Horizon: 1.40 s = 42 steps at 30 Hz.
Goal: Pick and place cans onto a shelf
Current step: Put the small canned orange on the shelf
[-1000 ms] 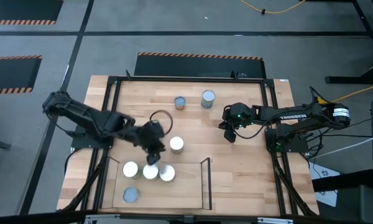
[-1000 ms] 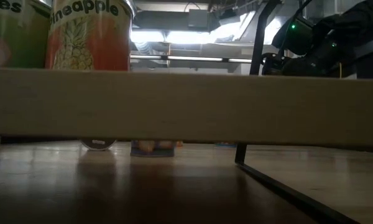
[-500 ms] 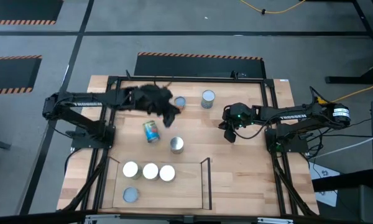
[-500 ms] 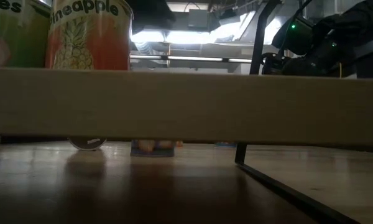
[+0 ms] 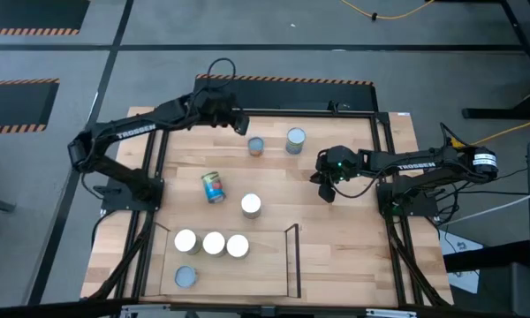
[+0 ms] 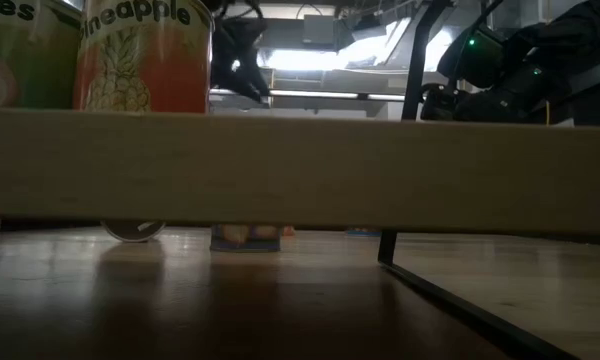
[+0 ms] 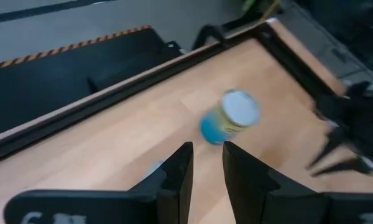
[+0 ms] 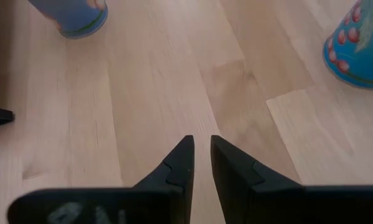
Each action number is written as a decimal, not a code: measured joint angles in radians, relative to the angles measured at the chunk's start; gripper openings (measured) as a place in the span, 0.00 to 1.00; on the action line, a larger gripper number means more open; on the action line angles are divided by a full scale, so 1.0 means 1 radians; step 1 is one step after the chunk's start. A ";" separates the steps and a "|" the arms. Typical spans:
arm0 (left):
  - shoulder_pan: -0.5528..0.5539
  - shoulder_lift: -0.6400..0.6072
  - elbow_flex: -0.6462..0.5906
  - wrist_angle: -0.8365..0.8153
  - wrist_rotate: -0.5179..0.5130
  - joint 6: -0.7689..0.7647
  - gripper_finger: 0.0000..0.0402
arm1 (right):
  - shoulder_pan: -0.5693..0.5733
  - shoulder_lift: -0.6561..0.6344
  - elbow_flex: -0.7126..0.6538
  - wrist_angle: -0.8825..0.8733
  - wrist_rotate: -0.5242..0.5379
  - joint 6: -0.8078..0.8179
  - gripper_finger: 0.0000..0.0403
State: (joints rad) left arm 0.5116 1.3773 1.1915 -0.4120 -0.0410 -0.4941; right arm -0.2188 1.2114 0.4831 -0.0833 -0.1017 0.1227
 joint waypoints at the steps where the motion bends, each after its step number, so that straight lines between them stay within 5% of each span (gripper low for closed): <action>1: 0.014 0.014 0.000 -0.002 0.000 -0.001 0.20 | 0.000 0.000 0.000 0.002 0.000 0.000 0.15; 22: 0.053 0.361 -0.001 -0.008 0.139 -0.108 0.20 | 0.000 0.000 0.000 0.006 0.001 -0.001 0.15; 42: 0.025 0.402 -0.001 -0.033 0.095 -0.108 0.20 | 0.000 0.000 0.000 0.013 0.003 -0.001 0.15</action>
State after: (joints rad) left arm 0.5364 1.7794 1.1904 -0.4445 0.0544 -0.6025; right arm -0.2188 1.2114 0.4831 -0.0708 -0.0986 0.1215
